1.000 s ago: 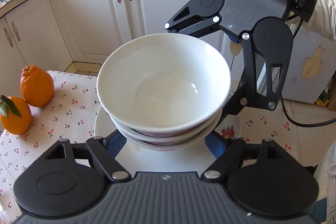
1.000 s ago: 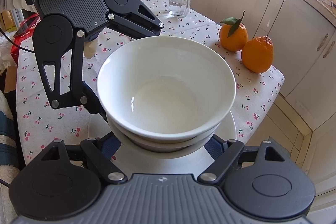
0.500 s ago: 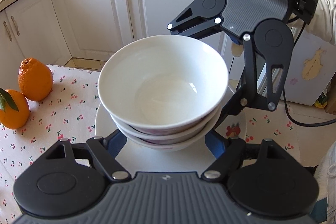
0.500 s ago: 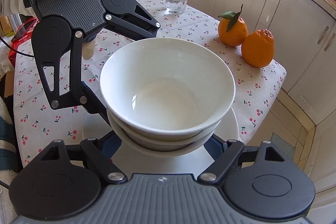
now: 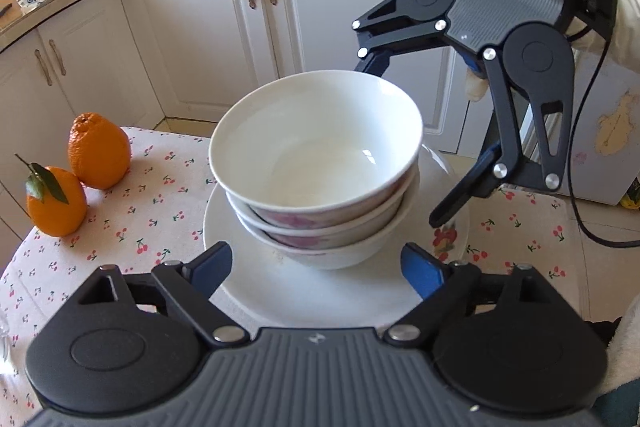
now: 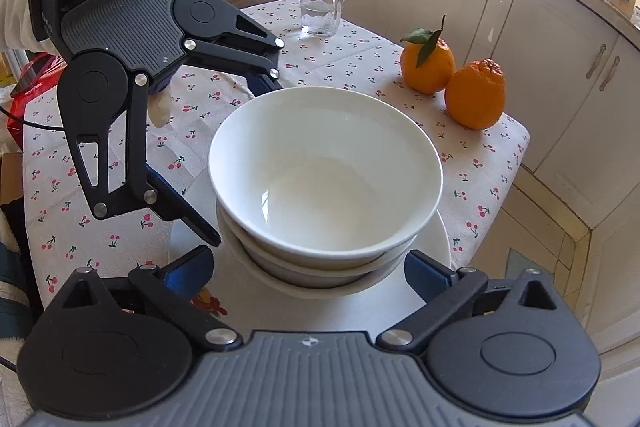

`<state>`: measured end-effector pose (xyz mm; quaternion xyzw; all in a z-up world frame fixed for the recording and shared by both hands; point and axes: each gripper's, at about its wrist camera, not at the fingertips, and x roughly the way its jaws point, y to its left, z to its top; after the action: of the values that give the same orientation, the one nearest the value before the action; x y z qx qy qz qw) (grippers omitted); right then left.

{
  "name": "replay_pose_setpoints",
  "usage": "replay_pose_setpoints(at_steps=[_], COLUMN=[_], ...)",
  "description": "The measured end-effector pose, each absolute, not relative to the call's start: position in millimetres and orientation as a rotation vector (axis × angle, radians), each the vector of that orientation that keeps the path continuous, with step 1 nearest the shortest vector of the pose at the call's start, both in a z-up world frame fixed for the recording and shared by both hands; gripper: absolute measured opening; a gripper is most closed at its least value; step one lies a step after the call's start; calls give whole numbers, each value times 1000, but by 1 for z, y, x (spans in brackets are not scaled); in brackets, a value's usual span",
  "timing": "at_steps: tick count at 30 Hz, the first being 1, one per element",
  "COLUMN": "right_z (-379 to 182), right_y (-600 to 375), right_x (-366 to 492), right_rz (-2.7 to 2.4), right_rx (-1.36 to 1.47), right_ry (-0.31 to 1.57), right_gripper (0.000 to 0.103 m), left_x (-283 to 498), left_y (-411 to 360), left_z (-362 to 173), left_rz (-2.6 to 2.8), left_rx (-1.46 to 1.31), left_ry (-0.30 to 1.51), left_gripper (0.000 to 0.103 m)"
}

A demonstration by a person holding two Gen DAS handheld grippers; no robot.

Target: Organize plates and bowls

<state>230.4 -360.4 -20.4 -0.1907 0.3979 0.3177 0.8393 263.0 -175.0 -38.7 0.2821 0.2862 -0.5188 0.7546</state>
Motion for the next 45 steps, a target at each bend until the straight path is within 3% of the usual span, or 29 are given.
replay_pose_setpoints(at_steps=[7,14,28,45], right_z=[1,9,0,44], right_y=[-351,-323,-278,-238], right_x=[184,134,33,-5], right_rz=[490,232,-320,-351], right_rx=[-403,-367,85,23], right_ry=[832,841,756,594], right_gripper=[103,103,103,103], left_x=[211,152,99,64], left_y=[-136,-110,-76,-67], left_z=[-11,-9,-6,27], left_rz=[-946,-737,-433,-348], left_rx=[592,523,190,172], left_ry=[489,431,529,459], left_gripper=[102,102,102,102])
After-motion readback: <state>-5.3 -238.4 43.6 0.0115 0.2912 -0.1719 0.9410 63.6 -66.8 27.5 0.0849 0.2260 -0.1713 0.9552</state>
